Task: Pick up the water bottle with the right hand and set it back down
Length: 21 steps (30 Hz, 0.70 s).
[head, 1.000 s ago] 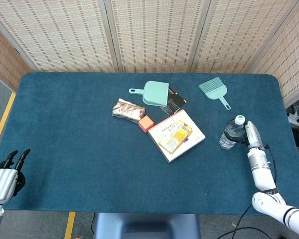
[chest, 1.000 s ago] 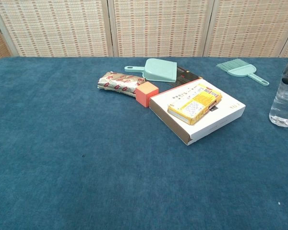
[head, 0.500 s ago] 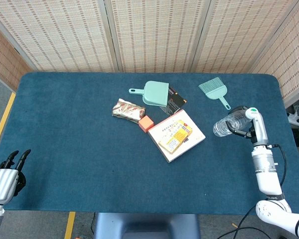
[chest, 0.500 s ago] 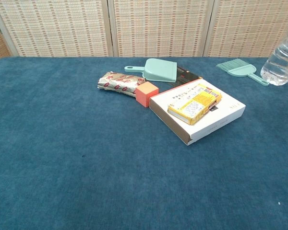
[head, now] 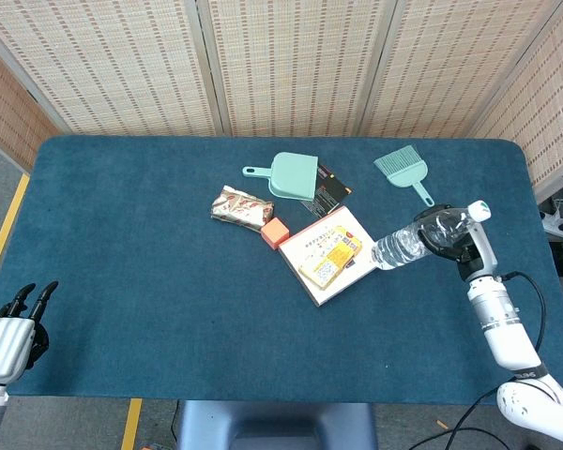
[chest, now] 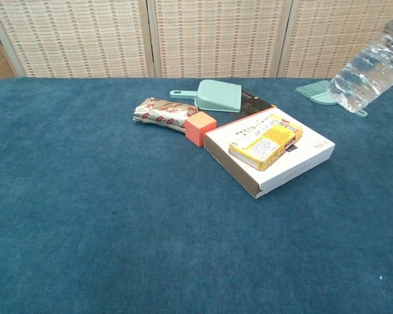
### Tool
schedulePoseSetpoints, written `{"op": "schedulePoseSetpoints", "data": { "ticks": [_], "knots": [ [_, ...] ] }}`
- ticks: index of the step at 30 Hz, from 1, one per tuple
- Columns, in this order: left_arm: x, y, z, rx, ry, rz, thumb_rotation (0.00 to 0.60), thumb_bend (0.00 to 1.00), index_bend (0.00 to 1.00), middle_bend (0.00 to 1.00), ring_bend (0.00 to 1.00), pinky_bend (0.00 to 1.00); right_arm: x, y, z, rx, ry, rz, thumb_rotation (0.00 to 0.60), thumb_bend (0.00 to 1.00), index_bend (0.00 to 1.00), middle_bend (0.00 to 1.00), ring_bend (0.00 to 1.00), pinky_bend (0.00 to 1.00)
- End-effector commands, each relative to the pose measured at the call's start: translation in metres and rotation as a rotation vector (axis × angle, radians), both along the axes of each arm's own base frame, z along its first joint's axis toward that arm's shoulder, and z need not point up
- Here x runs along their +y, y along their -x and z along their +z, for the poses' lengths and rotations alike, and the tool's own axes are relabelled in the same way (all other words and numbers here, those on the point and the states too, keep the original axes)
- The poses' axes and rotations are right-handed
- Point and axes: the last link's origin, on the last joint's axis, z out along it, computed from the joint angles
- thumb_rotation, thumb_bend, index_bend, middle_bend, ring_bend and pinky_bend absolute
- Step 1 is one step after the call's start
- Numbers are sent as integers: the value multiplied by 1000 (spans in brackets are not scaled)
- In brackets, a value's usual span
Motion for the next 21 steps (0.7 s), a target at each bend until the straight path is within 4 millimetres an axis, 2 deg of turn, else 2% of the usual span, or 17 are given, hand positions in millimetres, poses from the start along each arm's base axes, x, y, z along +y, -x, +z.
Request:
{"op": "schedulePoseSetpoints", "data": {
  "ticks": [1, 7, 11, 13, 14, 17, 21],
  "knots": [
    [0, 0, 0, 0, 0, -1, 600, 328, 69, 126, 89, 331, -1, 14, -7, 602, 151, 28, 600, 476, 724, 600, 452, 571],
    [0, 0, -1, 1, 3, 1, 600, 328, 69, 128, 89, 331, 4, 10, -18, 873, 197, 11, 600, 477, 724, 600, 452, 573],
    [0, 0, -1, 2, 4, 1, 600, 328, 69, 128, 89, 331, 5, 9, -18, 938, 211, 15, 600, 479, 724, 600, 452, 574],
    [0, 0, -1, 1, 3, 1, 600, 328, 69, 128, 89, 330, 5, 9, -18, 1056, 248, 26, 600, 480, 724, 600, 452, 574],
    [0, 0, -1, 1, 4, 1, 600, 328, 69, 127, 89, 330, 6, 9, -17, 1196, 303, 34, 600, 480, 724, 600, 452, 574],
    [0, 0, -1, 2, 4, 0, 600, 328, 69, 127, 89, 331, 10, 6, -22, 1235, 330, 25, 600, 481, 724, 600, 452, 575],
    [0, 0, -1, 2, 4, 0, 600, 329, 69, 128, 89, 331, 14, -1, -30, 1064, 262, 65, 600, 481, 724, 600, 454, 576]
  ]
}}
